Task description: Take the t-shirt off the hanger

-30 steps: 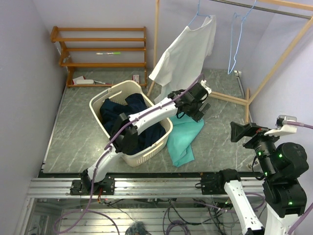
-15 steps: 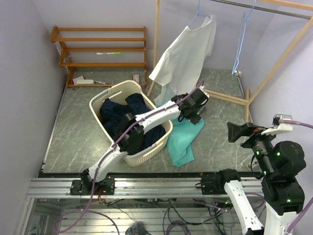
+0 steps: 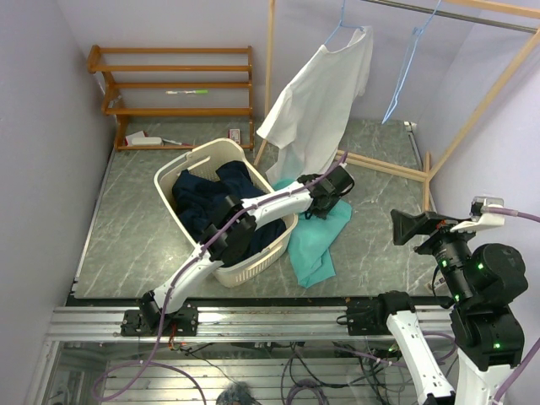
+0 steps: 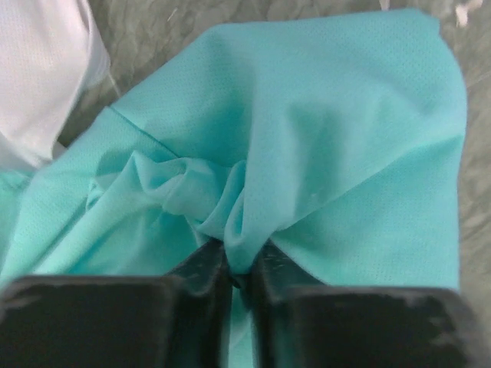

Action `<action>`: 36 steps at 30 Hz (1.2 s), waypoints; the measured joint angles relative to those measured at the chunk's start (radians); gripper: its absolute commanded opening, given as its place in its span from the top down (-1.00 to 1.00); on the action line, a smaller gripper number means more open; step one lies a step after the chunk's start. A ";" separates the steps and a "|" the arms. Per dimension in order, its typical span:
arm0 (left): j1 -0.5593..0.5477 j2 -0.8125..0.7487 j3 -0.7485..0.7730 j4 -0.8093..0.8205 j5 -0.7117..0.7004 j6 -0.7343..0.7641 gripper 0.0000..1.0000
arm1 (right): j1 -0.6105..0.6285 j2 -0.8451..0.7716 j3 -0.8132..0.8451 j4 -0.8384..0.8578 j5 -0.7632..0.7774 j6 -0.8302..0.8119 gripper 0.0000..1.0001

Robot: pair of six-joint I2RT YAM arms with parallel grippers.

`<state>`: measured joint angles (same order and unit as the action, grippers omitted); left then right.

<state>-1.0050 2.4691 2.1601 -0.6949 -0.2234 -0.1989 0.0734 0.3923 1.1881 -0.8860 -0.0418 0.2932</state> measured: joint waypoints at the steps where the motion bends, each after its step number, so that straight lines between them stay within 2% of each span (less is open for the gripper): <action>1: 0.000 0.001 0.001 -0.001 0.001 -0.004 0.86 | 0.000 0.000 0.000 0.002 0.000 0.000 -0.99; 7: 0.000 -0.007 0.004 -0.008 0.014 0.005 0.86 | 0.000 0.000 -0.001 0.005 0.000 0.003 -0.99; 11: 0.000 -0.082 -0.008 -0.030 0.022 0.011 0.86 | 0.000 0.000 -0.009 0.007 -0.003 0.005 -0.99; 21: 0.000 -0.597 0.040 -0.032 -0.006 0.053 0.86 | 0.000 0.000 -0.055 0.028 -0.030 0.018 -0.99; 28: -0.001 -0.927 0.059 0.064 -0.170 0.159 0.86 | 0.000 0.001 -0.067 0.038 -0.041 0.021 -0.99; 33: -0.001 -1.030 0.066 0.074 -0.321 0.246 0.86 | 0.000 0.004 -0.078 0.054 -0.048 0.024 -0.99; 36: -0.001 -1.096 -0.028 0.085 -0.385 0.271 0.86 | 0.000 0.004 -0.094 0.063 -0.057 0.031 -0.98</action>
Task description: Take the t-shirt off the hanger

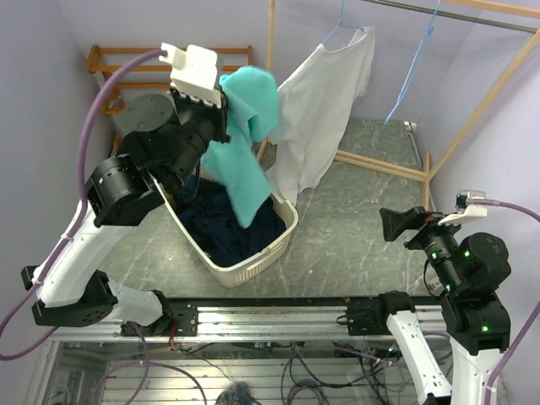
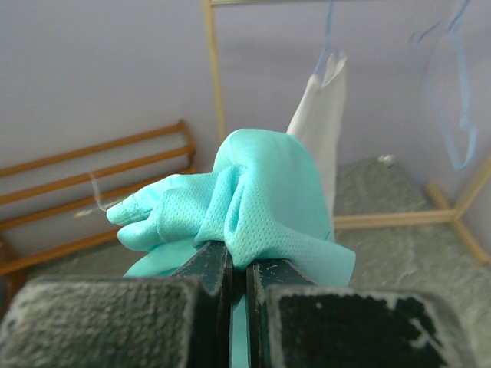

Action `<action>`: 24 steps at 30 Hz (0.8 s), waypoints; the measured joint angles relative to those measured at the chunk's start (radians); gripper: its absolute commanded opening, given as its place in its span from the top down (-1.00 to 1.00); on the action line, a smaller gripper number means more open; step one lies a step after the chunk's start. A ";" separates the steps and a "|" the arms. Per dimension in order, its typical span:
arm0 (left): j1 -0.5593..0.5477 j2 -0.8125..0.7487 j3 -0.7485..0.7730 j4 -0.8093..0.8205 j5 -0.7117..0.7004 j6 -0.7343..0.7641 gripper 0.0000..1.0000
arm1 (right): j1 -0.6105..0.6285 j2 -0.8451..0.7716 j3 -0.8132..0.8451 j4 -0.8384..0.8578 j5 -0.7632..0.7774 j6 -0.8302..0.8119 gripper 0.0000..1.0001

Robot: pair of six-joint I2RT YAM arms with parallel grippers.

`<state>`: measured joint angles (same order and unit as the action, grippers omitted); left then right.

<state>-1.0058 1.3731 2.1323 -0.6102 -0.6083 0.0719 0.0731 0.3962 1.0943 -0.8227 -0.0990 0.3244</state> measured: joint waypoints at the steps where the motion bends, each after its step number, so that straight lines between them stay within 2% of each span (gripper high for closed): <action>1: 0.000 -0.024 -0.048 0.000 -0.019 0.005 0.86 | 0.000 0.000 -0.007 0.003 -0.004 0.003 -0.98; 6: 0.001 -0.076 -0.262 -0.004 -0.093 0.010 0.86 | 0.000 0.010 -0.026 0.008 -0.022 0.013 -0.98; 12: 0.015 -0.075 -0.477 -0.023 -0.097 -0.039 0.86 | 0.000 0.016 -0.026 0.010 -0.036 0.016 -0.98; 18: 0.043 -0.100 -0.635 -0.043 -0.072 -0.137 0.86 | 0.000 0.016 -0.027 0.011 -0.044 0.016 -0.98; 24: 0.055 -0.228 -0.823 -0.094 -0.064 -0.283 0.86 | 0.000 0.017 -0.035 0.017 -0.049 0.016 -0.96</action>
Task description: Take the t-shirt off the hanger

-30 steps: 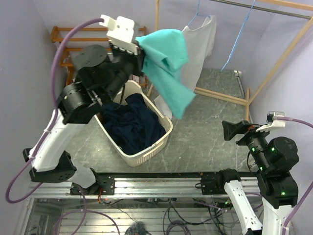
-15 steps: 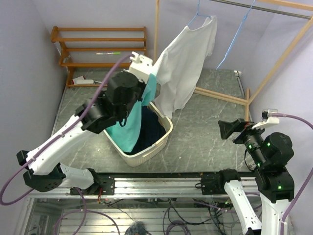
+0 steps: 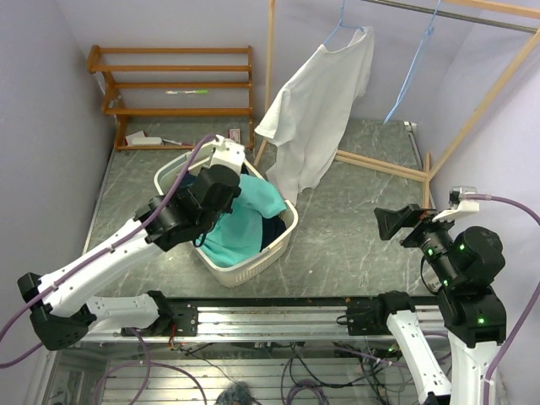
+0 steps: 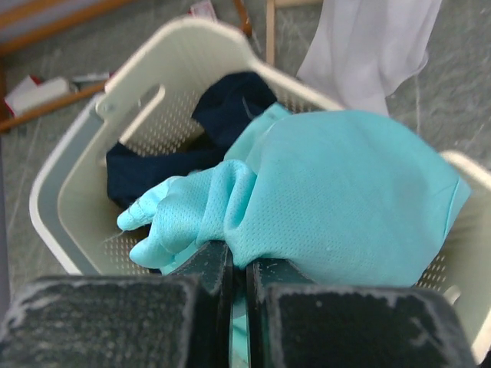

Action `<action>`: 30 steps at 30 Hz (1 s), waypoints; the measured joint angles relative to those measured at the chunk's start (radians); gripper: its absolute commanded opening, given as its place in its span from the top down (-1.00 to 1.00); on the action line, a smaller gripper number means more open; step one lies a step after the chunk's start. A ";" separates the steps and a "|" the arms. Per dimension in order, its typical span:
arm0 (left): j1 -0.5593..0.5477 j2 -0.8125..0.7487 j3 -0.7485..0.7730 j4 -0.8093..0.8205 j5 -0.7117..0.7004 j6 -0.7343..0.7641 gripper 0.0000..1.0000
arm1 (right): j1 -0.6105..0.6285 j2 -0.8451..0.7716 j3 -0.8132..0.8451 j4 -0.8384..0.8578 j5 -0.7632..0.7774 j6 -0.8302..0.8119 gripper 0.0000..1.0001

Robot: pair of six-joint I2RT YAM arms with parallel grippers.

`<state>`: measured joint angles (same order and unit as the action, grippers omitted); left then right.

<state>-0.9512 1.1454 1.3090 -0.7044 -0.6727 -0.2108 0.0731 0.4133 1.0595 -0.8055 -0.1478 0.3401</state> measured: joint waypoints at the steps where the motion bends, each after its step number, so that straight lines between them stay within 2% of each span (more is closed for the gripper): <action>1: 0.001 -0.017 -0.023 -0.014 -0.002 -0.023 0.86 | 0.000 0.002 -0.001 0.001 -0.003 0.000 -0.95; 8: 0.002 -0.058 -0.143 -0.103 0.008 -0.169 0.85 | 0.000 0.047 -0.018 0.032 -0.051 0.001 -0.87; 10: 0.002 -0.040 -0.177 -0.113 0.027 -0.198 0.73 | 0.000 0.061 -0.026 0.039 -0.071 0.002 -0.86; 12: 0.003 -0.001 -0.201 -0.119 0.056 -0.219 0.49 | 0.000 0.085 -0.026 0.040 -0.094 -0.004 -0.84; 16: 0.005 0.081 -0.272 -0.116 0.149 -0.239 -0.10 | 0.000 0.169 -0.009 0.036 -0.134 -0.026 -0.79; 20: 0.005 0.085 -0.331 -0.127 0.213 -0.250 -0.80 | 0.000 0.240 -0.006 0.037 -0.185 -0.035 -0.79; 21: 0.005 0.074 -0.330 -0.129 0.222 -0.252 -0.91 | 0.000 0.244 -0.006 0.038 -0.192 -0.034 -0.78; 24: 0.005 0.022 -0.306 -0.147 0.232 -0.253 -0.99 | 0.000 0.274 0.010 0.048 -0.243 -0.032 -0.73; 30: 0.005 -0.138 -0.170 -0.170 0.232 -0.221 -0.99 | 0.000 0.388 0.102 0.112 -0.349 -0.006 -0.59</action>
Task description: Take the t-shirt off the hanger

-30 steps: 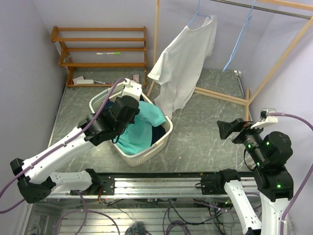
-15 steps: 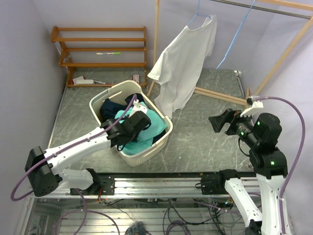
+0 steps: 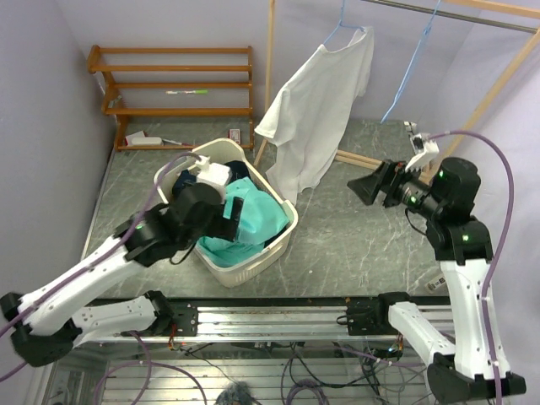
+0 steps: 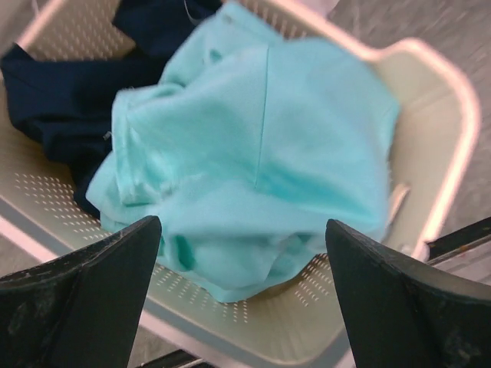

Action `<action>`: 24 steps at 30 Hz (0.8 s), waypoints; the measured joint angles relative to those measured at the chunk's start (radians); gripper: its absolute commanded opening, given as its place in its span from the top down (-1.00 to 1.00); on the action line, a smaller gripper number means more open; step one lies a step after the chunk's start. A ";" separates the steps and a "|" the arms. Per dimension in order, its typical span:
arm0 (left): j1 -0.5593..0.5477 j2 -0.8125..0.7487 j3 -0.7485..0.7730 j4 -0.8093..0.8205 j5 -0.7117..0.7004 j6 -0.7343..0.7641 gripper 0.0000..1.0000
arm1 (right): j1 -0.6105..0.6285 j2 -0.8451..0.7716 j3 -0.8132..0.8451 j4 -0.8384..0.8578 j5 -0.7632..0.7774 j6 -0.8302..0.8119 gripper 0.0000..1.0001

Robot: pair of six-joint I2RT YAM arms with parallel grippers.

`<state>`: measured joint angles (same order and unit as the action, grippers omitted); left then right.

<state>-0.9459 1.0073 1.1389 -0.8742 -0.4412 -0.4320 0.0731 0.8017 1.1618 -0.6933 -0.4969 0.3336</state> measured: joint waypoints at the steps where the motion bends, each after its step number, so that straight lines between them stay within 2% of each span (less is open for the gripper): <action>1: 0.000 -0.038 0.011 0.008 0.000 0.011 -0.99 | 0.000 0.024 0.024 0.007 -0.009 0.005 -0.57; 5: 0.000 -0.203 -0.009 0.067 0.005 0.056 -0.97 | 0.000 0.137 0.152 0.050 -0.033 0.035 -0.51; 9: 0.000 -0.353 -0.073 0.142 0.009 0.085 -0.84 | 0.003 0.245 0.309 0.091 -0.050 0.080 -0.46; 15: 0.000 -0.383 -0.154 0.190 0.000 0.098 -0.75 | 0.059 0.416 0.576 0.159 -0.030 0.133 -0.45; 20: 0.000 -0.379 -0.200 0.188 0.000 0.103 -0.74 | 0.261 0.681 0.949 0.111 0.138 0.105 -0.59; 24: 0.001 -0.389 -0.204 0.191 0.007 0.103 -0.70 | 0.304 0.896 1.205 0.049 0.339 0.087 -0.61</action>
<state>-0.9451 0.6186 0.9344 -0.6834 -0.4343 -0.3290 0.3771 1.6978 2.3669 -0.6445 -0.1577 0.4210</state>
